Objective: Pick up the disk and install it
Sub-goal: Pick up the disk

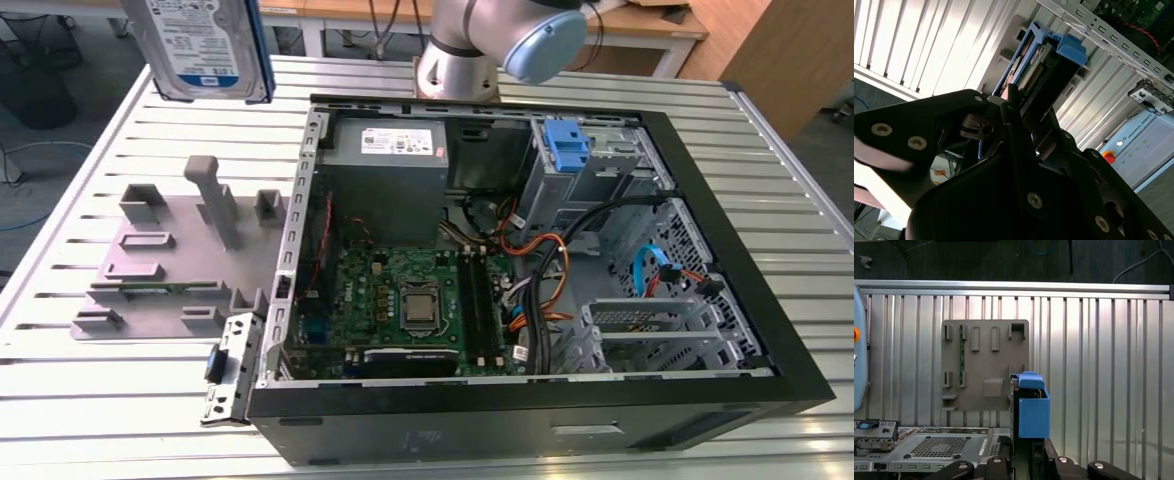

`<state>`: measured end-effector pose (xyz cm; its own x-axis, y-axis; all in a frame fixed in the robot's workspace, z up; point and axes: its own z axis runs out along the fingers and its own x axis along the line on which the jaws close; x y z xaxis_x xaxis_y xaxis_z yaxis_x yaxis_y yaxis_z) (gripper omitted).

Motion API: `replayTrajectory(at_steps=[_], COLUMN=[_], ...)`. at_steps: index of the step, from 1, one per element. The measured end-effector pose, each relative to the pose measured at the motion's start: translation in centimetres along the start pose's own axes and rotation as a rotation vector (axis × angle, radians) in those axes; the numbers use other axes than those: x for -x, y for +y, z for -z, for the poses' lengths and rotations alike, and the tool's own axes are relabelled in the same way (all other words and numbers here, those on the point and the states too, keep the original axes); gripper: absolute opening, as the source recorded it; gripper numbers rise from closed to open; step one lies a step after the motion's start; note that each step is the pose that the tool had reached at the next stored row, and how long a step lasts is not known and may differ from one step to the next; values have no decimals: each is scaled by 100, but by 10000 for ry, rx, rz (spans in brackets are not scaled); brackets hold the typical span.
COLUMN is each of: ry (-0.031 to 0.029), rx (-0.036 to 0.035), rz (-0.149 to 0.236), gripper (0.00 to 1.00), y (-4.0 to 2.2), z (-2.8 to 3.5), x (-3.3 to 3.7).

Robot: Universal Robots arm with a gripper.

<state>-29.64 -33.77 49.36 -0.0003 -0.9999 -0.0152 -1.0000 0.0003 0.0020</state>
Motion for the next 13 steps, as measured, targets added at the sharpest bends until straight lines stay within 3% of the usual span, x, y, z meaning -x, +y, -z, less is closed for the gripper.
replayTrajectory(at_steps=[13], ry=[1], rx=[1], rz=[1], gripper=[35], y=[-487], z=[-4], x=[6])
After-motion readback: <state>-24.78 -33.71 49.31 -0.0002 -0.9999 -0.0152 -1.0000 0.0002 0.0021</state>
